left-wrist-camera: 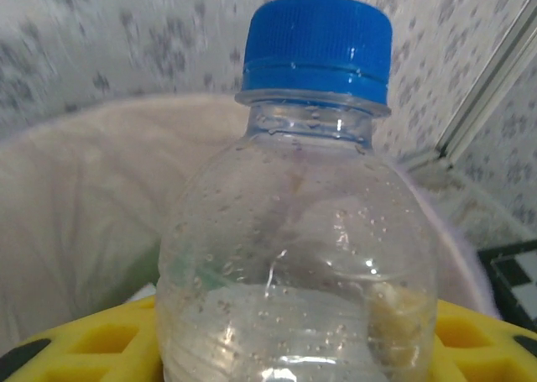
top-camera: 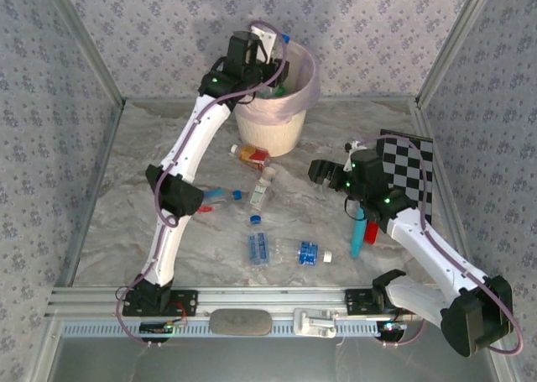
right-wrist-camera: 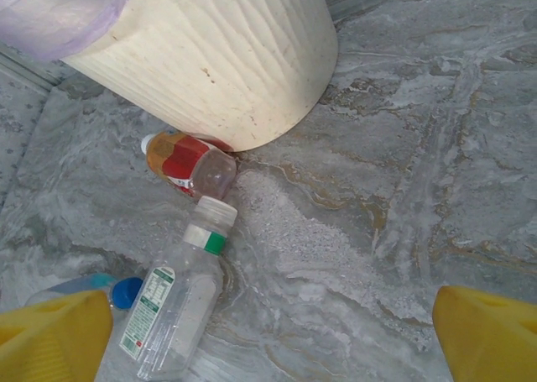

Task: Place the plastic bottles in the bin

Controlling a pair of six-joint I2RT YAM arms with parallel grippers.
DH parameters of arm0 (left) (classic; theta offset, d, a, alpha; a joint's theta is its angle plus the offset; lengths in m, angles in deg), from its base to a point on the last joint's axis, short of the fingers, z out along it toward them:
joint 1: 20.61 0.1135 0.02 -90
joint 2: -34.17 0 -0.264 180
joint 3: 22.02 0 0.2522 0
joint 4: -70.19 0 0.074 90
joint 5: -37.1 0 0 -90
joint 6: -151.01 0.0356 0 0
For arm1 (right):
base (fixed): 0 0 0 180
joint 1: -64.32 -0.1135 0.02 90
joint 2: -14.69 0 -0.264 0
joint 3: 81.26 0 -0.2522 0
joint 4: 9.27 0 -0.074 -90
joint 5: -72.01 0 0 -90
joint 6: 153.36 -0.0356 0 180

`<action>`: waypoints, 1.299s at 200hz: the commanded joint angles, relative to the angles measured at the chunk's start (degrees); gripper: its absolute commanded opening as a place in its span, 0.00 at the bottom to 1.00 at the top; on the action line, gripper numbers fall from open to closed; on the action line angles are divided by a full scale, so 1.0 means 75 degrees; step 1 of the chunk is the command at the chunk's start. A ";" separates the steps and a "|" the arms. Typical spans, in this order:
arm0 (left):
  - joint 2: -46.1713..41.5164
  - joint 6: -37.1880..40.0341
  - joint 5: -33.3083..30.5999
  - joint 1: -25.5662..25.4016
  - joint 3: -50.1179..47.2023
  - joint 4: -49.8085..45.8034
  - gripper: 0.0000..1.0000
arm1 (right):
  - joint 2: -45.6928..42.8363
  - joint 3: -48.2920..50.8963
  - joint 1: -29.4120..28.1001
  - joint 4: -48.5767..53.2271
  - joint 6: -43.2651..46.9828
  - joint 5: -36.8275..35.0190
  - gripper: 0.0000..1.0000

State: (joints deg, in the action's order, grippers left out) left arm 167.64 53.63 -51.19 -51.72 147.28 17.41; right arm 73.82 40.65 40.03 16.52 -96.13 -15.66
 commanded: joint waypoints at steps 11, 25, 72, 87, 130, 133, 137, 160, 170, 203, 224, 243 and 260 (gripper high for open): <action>0.0052 -0.0010 -0.0029 0.0050 0.0157 -0.0340 0.57 | -0.0115 0.0077 0.0000 0.0211 0.0034 -0.0128 1.00; 0.0075 -0.0008 -0.0073 0.0047 0.0144 -0.0377 0.62 | -0.0103 0.0082 0.0004 0.0198 0.0034 -0.0133 1.00; -0.0113 -0.0057 -0.0154 0.0052 0.0145 -0.0436 0.86 | -0.0068 0.0054 0.0014 0.0159 0.0023 -0.0131 1.00; -0.0229 -0.0103 -0.0080 0.0056 0.0144 -0.0484 0.88 | -0.0045 0.0050 0.0014 0.0148 0.0020 -0.0106 1.00; -0.0868 -0.0180 0.0123 -0.0043 -0.0209 -0.0528 0.90 | 0.0203 -0.0037 -0.0035 0.0125 0.0148 0.0157 1.00; -0.0933 -0.0167 0.0124 -0.0052 -0.0293 -0.0507 0.91 | 0.0231 -0.0057 -0.0054 0.0127 0.0195 0.0209 1.00; -0.1037 -0.0162 0.0134 -0.0078 -0.0402 -0.0483 0.91 | 0.0266 -0.0067 -0.0082 0.0133 0.0278 0.0281 1.00; -0.1860 -0.0081 0.0135 -0.0236 -0.1675 -0.0036 0.92 | 0.0472 -0.0165 -0.0420 0.0289 0.0825 0.0530 1.00; -0.2347 -0.0070 0.0123 -0.0304 -0.2509 0.0526 0.92 | 0.0575 -0.0273 -0.0639 0.0511 0.1081 0.0533 1.00; -0.4128 -0.0343 0.0052 -0.0430 -0.5647 0.2494 0.94 | 0.0905 -0.0610 -0.1587 0.1450 0.1927 0.0671 1.00; -0.5163 -0.0732 -0.0186 -0.0429 -0.7511 0.3489 0.94 | 0.1008 -0.0565 -0.2373 0.1695 0.2340 0.0919 1.00; -0.5956 -0.1055 -0.0474 -0.0423 -0.8898 0.4100 0.95 | 0.1071 -0.0490 -0.3160 0.1926 0.2762 0.0899 1.00; -0.6580 -0.1373 -0.0765 -0.0419 -0.9923 0.4426 0.95 | 0.1145 -0.0466 -0.3846 0.2171 0.3128 0.0526 1.00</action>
State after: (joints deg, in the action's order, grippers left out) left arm 123.79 47.79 -53.35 -55.11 80.97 41.86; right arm 81.67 37.85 16.57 27.56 -79.02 -10.22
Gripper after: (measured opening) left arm 0.947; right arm 0.999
